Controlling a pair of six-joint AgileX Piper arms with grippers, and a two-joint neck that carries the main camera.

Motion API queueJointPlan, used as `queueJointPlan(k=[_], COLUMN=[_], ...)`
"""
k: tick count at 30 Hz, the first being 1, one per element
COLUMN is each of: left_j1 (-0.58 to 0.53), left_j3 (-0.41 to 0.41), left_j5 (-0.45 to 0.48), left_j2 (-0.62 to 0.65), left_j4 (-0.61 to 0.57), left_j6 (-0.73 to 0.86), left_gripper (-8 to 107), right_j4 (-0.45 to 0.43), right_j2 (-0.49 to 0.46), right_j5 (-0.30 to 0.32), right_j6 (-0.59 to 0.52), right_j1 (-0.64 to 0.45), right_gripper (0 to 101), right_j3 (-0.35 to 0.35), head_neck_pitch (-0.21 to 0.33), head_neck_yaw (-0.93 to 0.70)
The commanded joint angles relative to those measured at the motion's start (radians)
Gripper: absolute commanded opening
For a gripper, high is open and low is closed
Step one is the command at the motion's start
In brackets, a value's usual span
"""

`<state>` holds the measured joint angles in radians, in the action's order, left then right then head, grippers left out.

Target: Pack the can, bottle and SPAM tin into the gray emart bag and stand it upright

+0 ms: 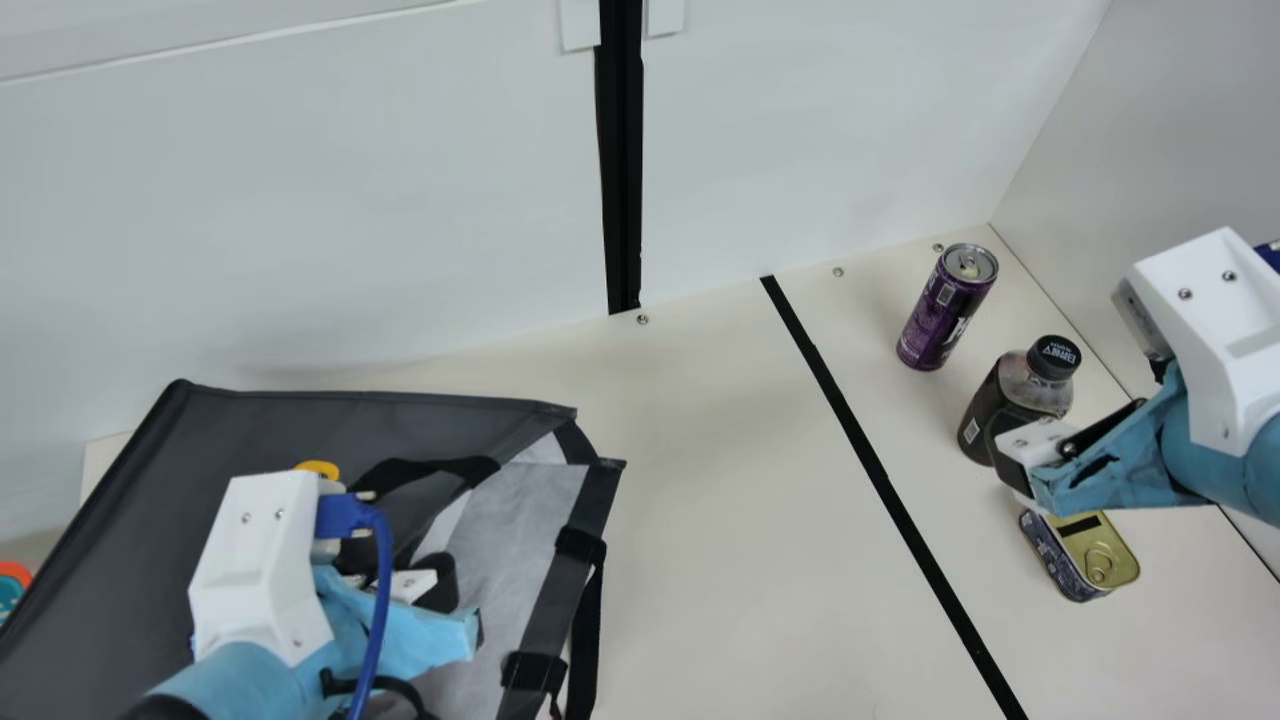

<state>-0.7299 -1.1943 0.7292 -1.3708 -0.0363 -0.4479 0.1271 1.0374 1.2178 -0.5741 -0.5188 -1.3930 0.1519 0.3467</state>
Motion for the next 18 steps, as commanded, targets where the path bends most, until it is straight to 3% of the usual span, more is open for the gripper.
queueJointPlan(k=[1,8,18], left_j1=[0.015,0.070,0.127], left_j3=[-0.002,-0.010,-0.018], left_j5=[0.004,0.032,0.061], left_j2=[-0.002,-0.011,-0.028], left_j4=[-0.117,-0.297,-0.415], left_j6=[0.063,0.209,0.332], left_gripper=[-8,-8,-8], right_j4=[0.000,0.000,0.000], right_j2=[0.000,0.000,0.000], right_j5=[0.000,0.001,0.001], right_j6=[0.000,0.000,0.000], right_j1=[0.000,0.000,0.000], right_gripper=[95,95,95], right_j3=[0.000,0.000,0.000], head_neck_pitch=[0.023,0.023,0.023], head_neck_yaw=[0.002,0.002,0.002])
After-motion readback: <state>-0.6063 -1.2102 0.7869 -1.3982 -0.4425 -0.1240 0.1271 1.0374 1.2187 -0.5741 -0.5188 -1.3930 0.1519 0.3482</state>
